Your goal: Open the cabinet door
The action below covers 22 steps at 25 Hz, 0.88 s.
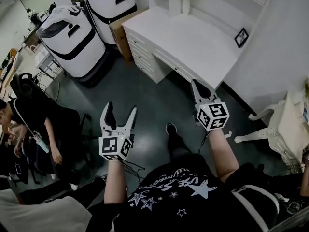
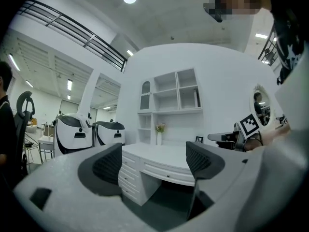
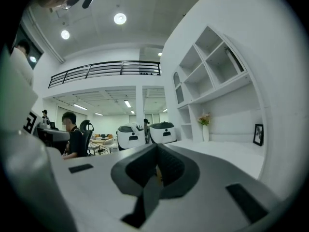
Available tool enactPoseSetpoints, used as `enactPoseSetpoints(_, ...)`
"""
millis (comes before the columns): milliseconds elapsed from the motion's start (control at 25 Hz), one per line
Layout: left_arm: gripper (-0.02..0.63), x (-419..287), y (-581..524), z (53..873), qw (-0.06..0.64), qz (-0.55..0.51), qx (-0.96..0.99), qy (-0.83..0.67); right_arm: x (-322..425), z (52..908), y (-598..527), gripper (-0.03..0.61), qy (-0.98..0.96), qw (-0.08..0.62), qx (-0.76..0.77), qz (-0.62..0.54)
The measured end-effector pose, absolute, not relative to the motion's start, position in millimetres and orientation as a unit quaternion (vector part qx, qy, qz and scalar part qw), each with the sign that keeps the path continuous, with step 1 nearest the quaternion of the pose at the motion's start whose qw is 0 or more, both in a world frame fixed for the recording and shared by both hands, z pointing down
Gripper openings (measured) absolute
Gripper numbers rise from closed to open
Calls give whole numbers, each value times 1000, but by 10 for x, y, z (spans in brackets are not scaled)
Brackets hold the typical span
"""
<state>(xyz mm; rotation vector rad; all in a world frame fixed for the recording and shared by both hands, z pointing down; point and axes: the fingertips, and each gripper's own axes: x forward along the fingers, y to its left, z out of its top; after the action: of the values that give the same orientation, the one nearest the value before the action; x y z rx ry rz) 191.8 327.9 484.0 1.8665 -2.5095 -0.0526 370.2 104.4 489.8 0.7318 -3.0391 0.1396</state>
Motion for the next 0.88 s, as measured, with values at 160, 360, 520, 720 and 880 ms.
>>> enactPoseSetpoints(160, 446, 1552, 2749, 4777, 4, -13, 596, -803, 3320, 4845, 428, 6, -970, -2, 237, 50)
enactPoseSetpoints(360, 459, 1159, 1982, 4769, 17, -9, 604, -797, 2981, 4811, -334, 6, -967, -2, 247, 58)
enactPoseSetpoints(520, 460, 901, 1332, 4682, 14, -6, 614, -789, 2779, 4836, -911, 6, -965, 5, 253, 63)
enactPoseSetpoints(720, 460, 550, 582, 4585, 5, -8, 621, -784, 2450, 4772, -1681, 6, -963, 1, 261, 63)
enactPoseSetpoints(880, 460, 298, 161, 4538, 2, -11, 622, -783, 2196, 4646, -2118, 6, -963, -10, 263, 57)
